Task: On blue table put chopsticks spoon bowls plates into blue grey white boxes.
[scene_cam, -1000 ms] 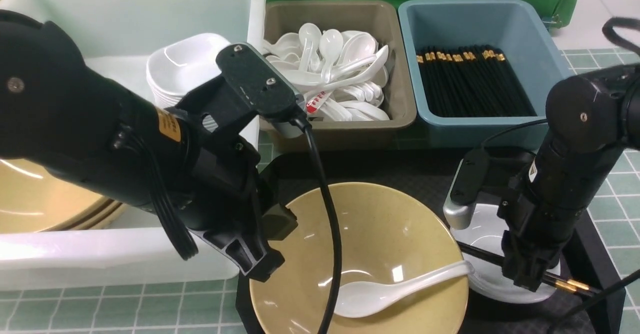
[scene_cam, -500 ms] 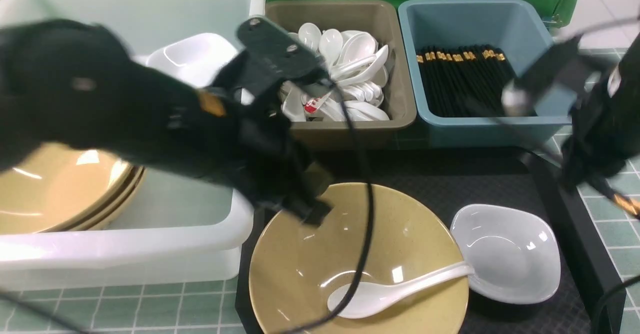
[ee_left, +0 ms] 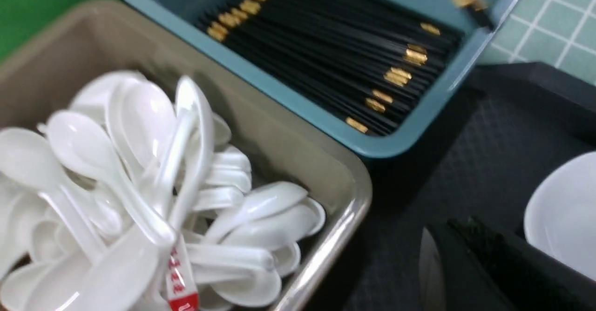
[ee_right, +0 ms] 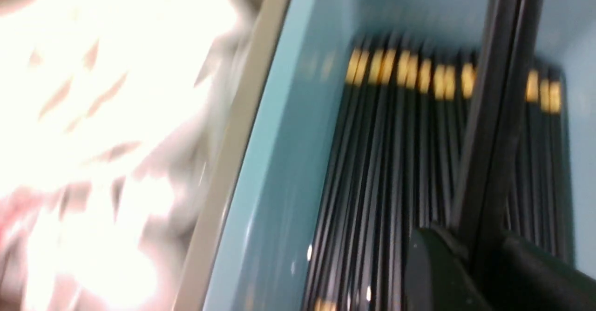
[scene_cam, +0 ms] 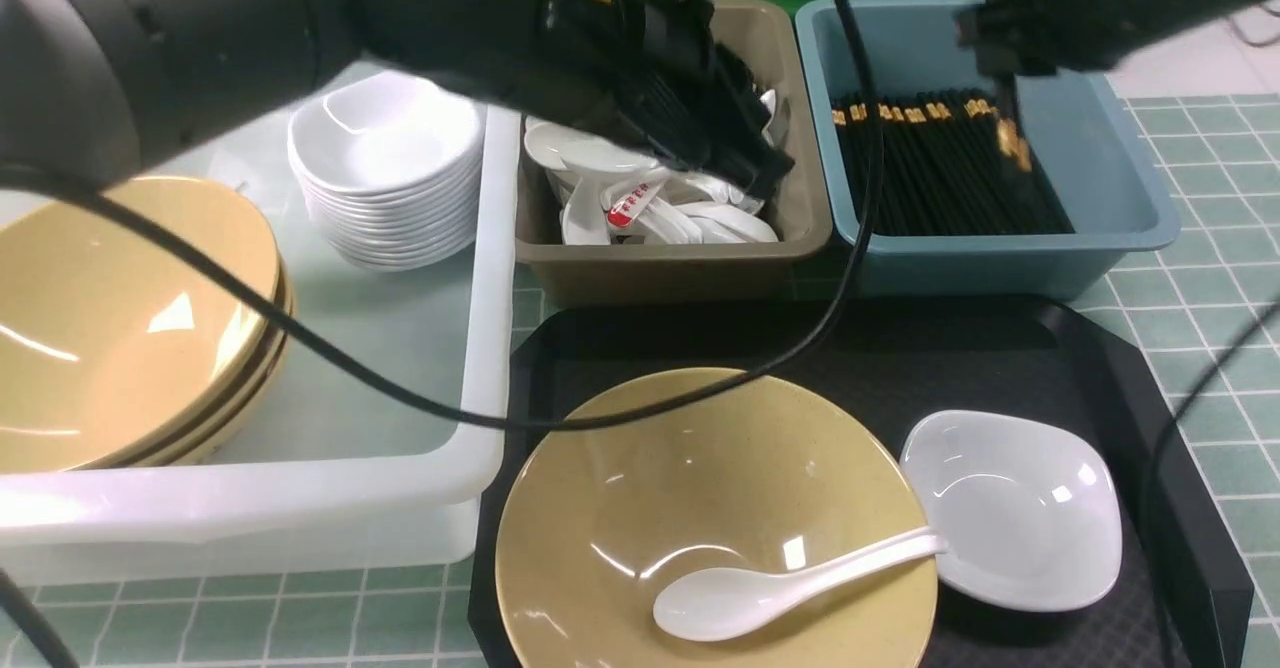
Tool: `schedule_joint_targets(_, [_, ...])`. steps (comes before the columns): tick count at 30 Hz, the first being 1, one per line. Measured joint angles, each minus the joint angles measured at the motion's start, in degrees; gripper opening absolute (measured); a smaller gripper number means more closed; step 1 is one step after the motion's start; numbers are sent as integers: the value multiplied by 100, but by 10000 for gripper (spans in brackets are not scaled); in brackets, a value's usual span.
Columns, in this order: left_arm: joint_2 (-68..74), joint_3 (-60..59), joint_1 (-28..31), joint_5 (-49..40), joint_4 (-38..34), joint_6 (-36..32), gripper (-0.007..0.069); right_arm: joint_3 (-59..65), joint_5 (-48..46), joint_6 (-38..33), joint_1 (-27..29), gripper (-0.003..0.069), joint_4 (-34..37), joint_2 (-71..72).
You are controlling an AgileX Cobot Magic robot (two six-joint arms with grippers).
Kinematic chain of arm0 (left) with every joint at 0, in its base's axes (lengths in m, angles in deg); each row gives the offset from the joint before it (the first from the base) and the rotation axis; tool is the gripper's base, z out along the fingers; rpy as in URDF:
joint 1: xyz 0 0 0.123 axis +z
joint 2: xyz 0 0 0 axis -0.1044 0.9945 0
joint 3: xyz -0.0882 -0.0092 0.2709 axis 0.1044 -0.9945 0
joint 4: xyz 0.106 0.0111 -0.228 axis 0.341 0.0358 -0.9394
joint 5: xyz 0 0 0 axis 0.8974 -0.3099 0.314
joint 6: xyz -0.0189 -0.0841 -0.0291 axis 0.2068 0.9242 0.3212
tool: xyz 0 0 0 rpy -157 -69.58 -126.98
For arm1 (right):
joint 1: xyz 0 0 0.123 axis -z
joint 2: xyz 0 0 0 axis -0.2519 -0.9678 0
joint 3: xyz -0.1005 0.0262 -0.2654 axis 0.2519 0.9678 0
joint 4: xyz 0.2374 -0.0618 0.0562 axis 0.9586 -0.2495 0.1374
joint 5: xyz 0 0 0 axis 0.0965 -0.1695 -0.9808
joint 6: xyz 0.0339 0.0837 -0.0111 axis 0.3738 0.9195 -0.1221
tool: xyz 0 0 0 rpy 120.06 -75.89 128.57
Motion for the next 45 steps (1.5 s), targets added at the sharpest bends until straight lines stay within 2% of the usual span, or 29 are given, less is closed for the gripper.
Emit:
schedule_joint_targets(4, [7,1,4,-307,118,0,-13,-709,-190,131,64,164,13,-799])
schedule_joint_targets(6, [7,6,4,-496,159,0,-13,-1040,-508,125,110,197,13,-1113])
schedule_joint_targets(8, [-5,11,4,-643,179,0,-13,-1258,-883,107,140,261,8,-1328])
schedule_joint_targets(10, [-124,11,4,-823,217,5,-13,-1455,-1274,78,177,366,8,-1409])
schedule_joint_targets(11, [-140,11,4,-842,216,12,-13,-1472,-1354,70,176,376,8,-1409])
schedule_joint_targets(12, [-321,11,20,-985,225,47,-13,-1622,-1730,-87,183,446,-3,-1396])
schedule_joint_targets(14, [-459,11,49,-1107,225,65,-13,-1757,-1993,-253,185,481,-4,-1366])
schedule_joint_targets(17, [-1061,-108,279,-1625,230,152,-13,-2098,-3089,-949,113,542,-11,-1130])
schedule_joint_targets(22, [-1932,-917,800,-1760,137,186,-13,-1976,-3534,-1452,-252,553,-39,-488])
schedule_joint_targets(23, [-2259,-1314,1021,-1778,82,191,-13,-1726,-3558,-1639,-577,553,-39,-140])
schedule_joint_targets(25, [-2611,-1752,1228,-1778,13,191,-13,-1481,-3583,-1879,-858,553,-33,135])
schedule_joint_targets(27, [-3031,-2235,1352,-1778,-82,191,-13,-872,-3582,-2387,-1452,553,-21,658])
schedule_joint_targets(33, [-3668,-3126,1372,-1772,-455,-57,-13,484,-3620,-3378,-2702,553,12,1245])
schedule_joint_targets(39, [-3844,-3625,1372,-1743,-1044,-600,-13,1616,-3589,-4191,-3391,553,-178,1233])
schedule_joint_targets(45, [-3848,-3941,1372,-1557,-1776,-1328,-13,2026,-3456,-4320,-3539,553,-611,804])
